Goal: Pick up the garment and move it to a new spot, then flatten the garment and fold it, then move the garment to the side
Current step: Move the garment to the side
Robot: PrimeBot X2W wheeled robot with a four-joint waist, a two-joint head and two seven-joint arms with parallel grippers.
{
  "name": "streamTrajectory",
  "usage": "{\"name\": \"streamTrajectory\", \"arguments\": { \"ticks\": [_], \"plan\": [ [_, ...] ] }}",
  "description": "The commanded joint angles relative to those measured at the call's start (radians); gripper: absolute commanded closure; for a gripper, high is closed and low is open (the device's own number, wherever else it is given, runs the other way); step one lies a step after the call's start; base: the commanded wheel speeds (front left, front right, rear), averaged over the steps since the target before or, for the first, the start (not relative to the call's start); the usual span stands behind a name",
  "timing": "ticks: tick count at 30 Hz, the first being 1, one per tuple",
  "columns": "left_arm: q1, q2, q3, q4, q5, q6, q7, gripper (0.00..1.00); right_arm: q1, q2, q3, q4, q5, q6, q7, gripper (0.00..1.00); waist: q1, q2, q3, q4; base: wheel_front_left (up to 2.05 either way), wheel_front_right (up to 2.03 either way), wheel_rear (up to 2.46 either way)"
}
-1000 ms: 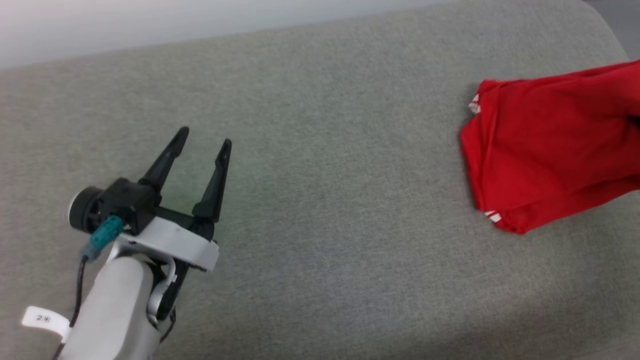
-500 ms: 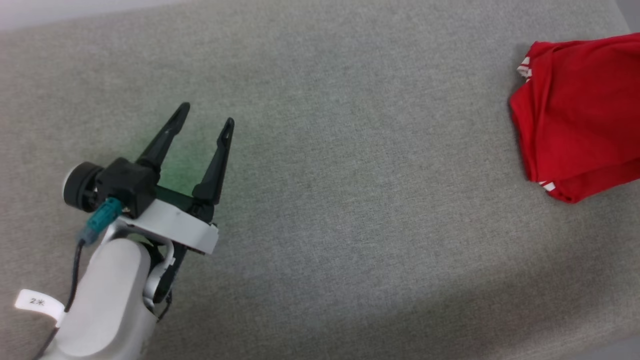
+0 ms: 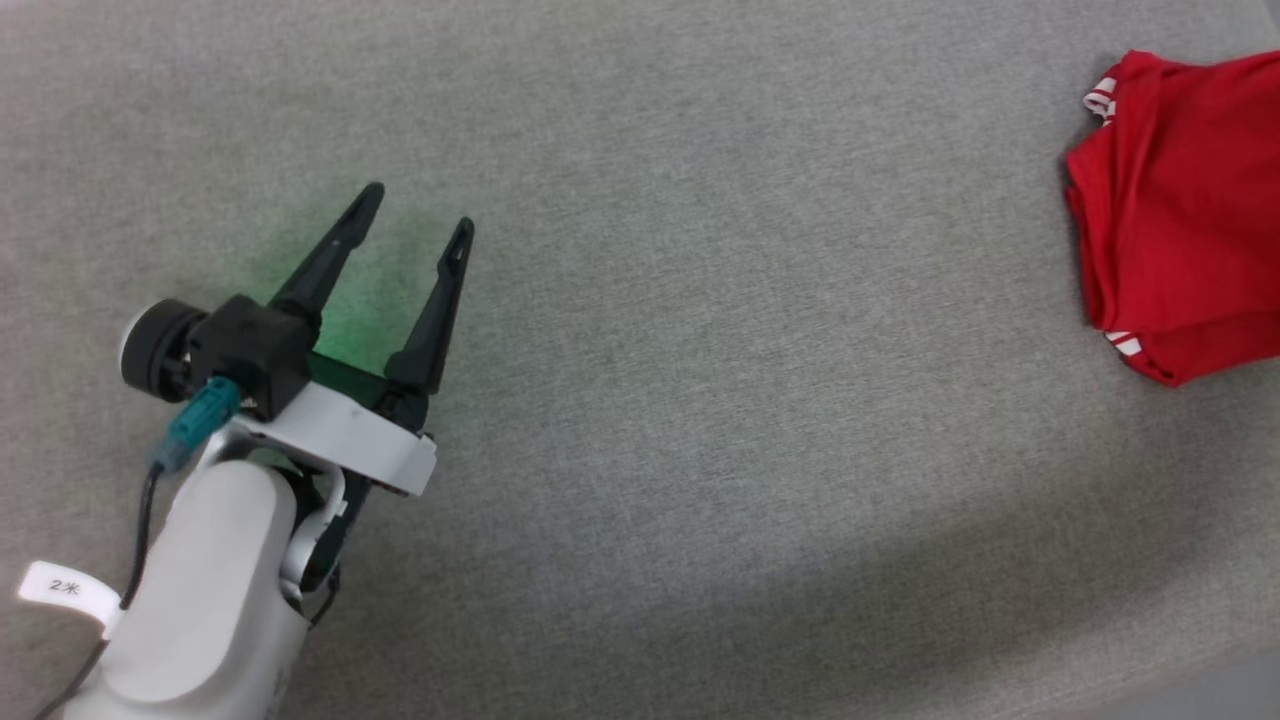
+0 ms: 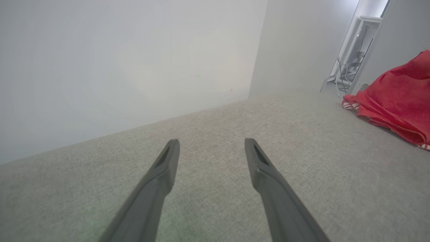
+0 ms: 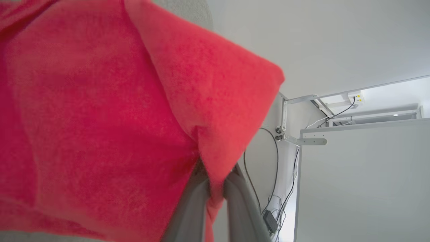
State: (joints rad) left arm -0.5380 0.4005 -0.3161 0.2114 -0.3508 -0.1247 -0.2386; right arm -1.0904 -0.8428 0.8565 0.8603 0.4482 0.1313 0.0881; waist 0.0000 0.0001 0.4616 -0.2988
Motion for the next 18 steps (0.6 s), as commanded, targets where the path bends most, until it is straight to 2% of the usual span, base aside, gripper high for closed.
{"name": "streamTrajectory", "arguments": {
  "ticks": [1,7,8,9,10,11,13,14,17,18],
  "plan": [
    [-0.013,0.002,-0.001,-0.003,-0.006,-0.006,-0.002,0.00,0.003,0.014,-0.016,0.019,-0.007,-0.001,-0.013,1.00,0.0000,-0.0001,0.003,0.006,0.00,0.00,0.00],
    [-0.017,0.006,-0.010,-0.005,-0.012,-0.004,0.002,0.00,-0.001,0.050,-0.054,0.105,-0.034,-0.001,-0.059,1.00,0.0000,-0.0001,0.011,0.026,0.00,0.00,0.00],
    [-0.017,0.007,-0.010,-0.005,-0.013,-0.003,0.002,0.00,-0.004,0.057,-0.064,0.120,-0.043,-0.001,-0.071,0.87,0.0000,-0.0001,0.011,0.028,0.00,0.00,0.00],
    [-0.016,0.008,-0.010,-0.005,-0.013,-0.001,0.001,0.00,-0.006,0.063,-0.073,0.136,-0.054,-0.001,-0.080,0.78,0.0000,-0.0001,0.011,0.031,0.00,0.00,0.00],
    [-0.015,0.008,-0.010,-0.005,-0.014,0.000,0.001,0.00,-0.009,0.067,-0.081,0.151,-0.066,-0.001,-0.088,0.73,0.0000,-0.0001,0.010,0.033,0.00,0.00,0.00],
    [-0.013,0.008,-0.010,-0.006,-0.016,0.001,0.000,0.00,-0.013,0.071,-0.095,0.165,-0.076,-0.001,-0.100,0.61,0.0000,-0.0001,0.009,0.036,0.00,0.00,0.00],
    [-0.008,0.009,-0.010,-0.005,-0.019,0.005,-0.002,0.00,-0.012,0.085,-0.109,0.193,-0.092,-0.001,-0.116,0.52,0.0000,-0.0001,0.004,0.040,0.00,0.00,0.00],
    [-0.006,0.010,-0.009,-0.005,-0.019,0.006,-0.002,0.00,-0.013,0.094,-0.115,0.203,-0.103,-0.001,-0.124,0.51,0.0000,-0.0001,0.001,0.041,0.00,0.00,0.00],
    [0.002,0.011,-0.007,-0.002,-0.023,0.010,-0.005,0.00,-0.025,0.110,-0.132,0.233,-0.135,-0.001,-0.142,0.22,0.0000,-0.0001,-0.010,0.042,0.00,0.00,0.00],
    [0.005,0.010,-0.007,0.000,-0.025,0.009,-0.006,0.00,-0.029,0.116,-0.137,0.241,-0.143,-0.001,-0.147,0.15,0.0000,-0.0001,-0.015,0.043,0.00,0.00,0.00]
  ]
}}
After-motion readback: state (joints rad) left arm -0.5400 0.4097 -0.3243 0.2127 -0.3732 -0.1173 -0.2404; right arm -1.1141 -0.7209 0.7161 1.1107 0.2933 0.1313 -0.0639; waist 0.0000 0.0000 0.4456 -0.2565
